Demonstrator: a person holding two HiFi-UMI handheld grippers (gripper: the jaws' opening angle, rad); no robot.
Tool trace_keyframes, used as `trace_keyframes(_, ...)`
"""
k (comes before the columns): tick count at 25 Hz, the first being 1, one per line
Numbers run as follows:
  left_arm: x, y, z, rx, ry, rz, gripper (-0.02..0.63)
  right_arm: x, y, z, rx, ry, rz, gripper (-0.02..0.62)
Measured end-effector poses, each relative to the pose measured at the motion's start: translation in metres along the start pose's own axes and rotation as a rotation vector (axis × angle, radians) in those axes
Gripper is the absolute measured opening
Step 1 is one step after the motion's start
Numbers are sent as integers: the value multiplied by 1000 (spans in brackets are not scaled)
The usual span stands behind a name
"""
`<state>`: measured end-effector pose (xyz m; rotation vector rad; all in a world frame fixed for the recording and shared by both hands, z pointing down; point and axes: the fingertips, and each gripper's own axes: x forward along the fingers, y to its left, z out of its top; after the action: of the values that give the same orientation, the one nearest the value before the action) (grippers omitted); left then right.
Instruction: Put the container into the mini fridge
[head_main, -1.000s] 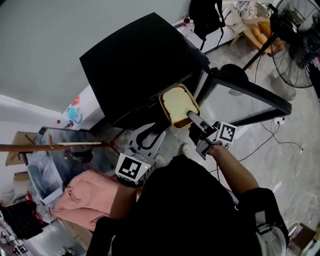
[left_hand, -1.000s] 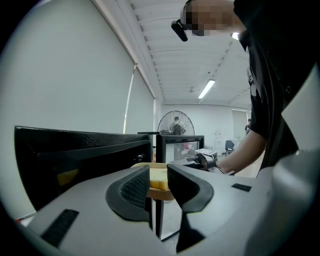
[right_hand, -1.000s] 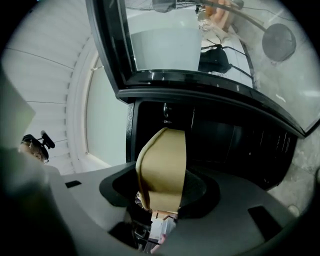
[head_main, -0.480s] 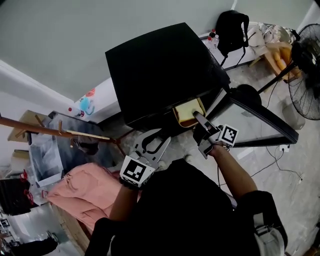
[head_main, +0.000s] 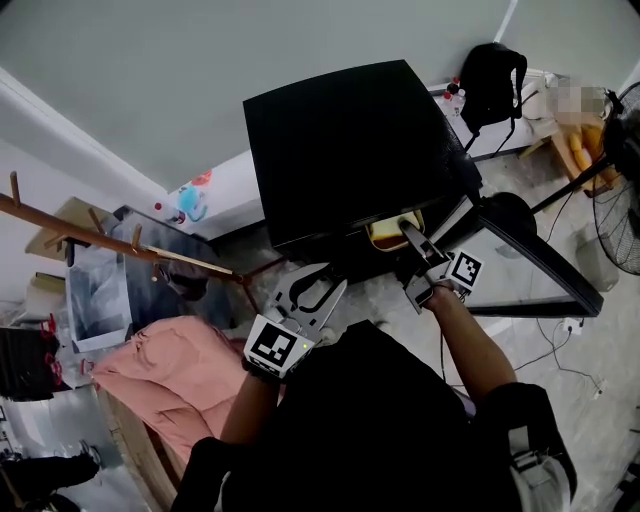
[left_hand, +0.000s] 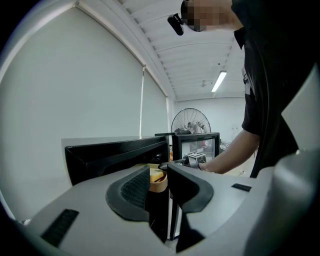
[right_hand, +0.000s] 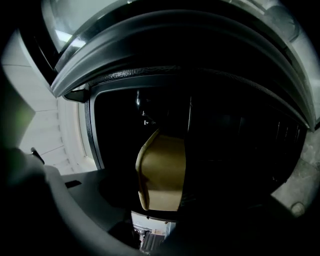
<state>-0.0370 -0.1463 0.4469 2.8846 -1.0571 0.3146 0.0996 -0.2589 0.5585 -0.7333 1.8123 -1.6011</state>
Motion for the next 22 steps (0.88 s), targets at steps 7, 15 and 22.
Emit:
trace_keyframes(7, -8, -2, 5, -25, -18, 30, 120, 6, -2, 4, 18, -2, 16, 219)
trace_keyframes(15, -18, -9, 0, -25, -4, 33, 118, 5, -8, 7, 14, -22, 29, 271)
trace_keyframes(22, -21, -11, 11, -39, -38, 36, 118, -12, -9, 2, -47, -24, 7, 318)
